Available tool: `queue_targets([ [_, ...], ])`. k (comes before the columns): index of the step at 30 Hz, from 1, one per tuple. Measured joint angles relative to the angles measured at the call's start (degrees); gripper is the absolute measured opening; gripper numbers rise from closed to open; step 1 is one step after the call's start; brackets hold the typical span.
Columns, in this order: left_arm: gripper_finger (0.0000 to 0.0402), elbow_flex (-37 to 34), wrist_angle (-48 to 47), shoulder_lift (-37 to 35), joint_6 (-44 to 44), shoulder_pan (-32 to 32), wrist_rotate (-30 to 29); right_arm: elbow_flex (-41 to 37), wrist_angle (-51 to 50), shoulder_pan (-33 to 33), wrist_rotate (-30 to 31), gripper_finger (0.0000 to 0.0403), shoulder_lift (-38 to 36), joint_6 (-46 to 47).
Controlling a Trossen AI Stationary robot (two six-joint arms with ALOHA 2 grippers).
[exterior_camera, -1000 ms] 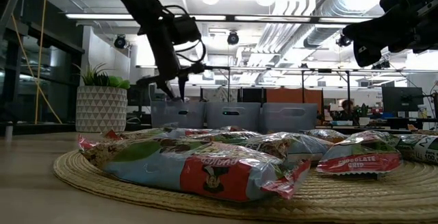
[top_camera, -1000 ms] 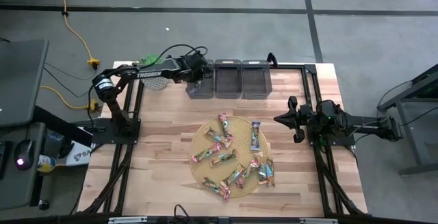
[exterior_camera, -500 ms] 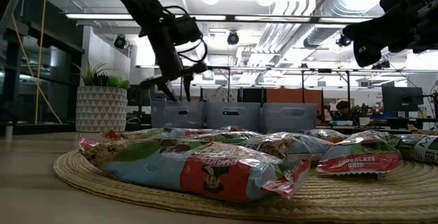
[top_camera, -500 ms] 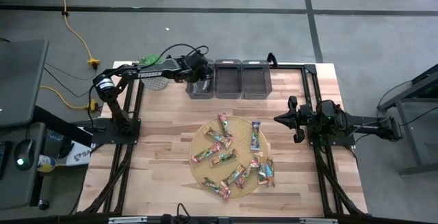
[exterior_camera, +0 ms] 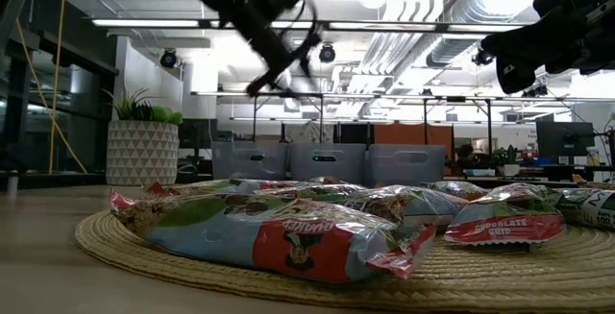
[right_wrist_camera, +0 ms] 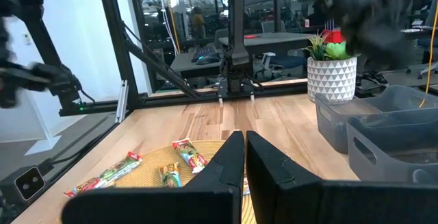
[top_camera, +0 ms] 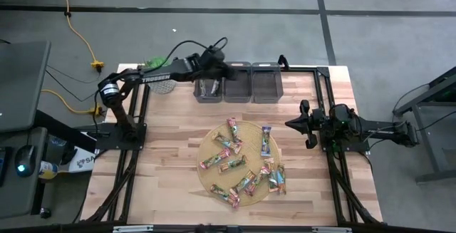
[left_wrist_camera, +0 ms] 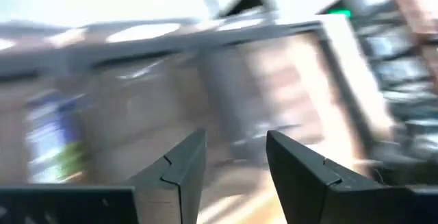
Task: Pick and place Granola Bars by type
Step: Put the blue granola bar into the left black bin
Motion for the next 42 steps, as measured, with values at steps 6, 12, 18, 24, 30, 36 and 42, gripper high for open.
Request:
queue_targets([
  [6, 0.0152, 5.2, 7.1, 0.0, 0.6, -6.2, 4.9, 0.0, 0.0, 0.0, 0.0, 0.0000, 0.0, 0.0],
  [12, 0.0152, 9.2, 7.4, 0.0, -5.8, -11.2, 11.5, 0.0, 0.0, 0.0, 0.0, 0.0000, 0.0, 0.0],
  [18, 0.0152, 9.7, 7.4, 0.0, -11.7, -17.0, 13.6, 0.0, 0.0, 0.0, 0.0, 0.0000, 0.0, 0.0],
  [24, 0.0152, 9.8, 8.0, 0.7, -19.9, -21.9, 15.8, 0.0, 0.0, 0.0, 0.0, 0.0000, 0.0, 0.0],
  [30, 0.0152, 9.8, 9.4, 0.7, -24.1, -26.7, 8.5, 0.0, 0.0, 0.0, 0.0, 0.0000, 0.0, 0.0],
  [36, 0.0152, 10.1, 9.6, 1.5, -28.1, -29.4, 2.3, 0.0, 0.0, 0.0, 0.0, 0.0000, 0.0, 0.0],
  [42, 0.0152, 21.2, 3.5, 9.1, -27.8, -30.4, 3.3, 0.0, 0.1, 0.0, 0.0, 0.0000, 0.0, 0.0],
])
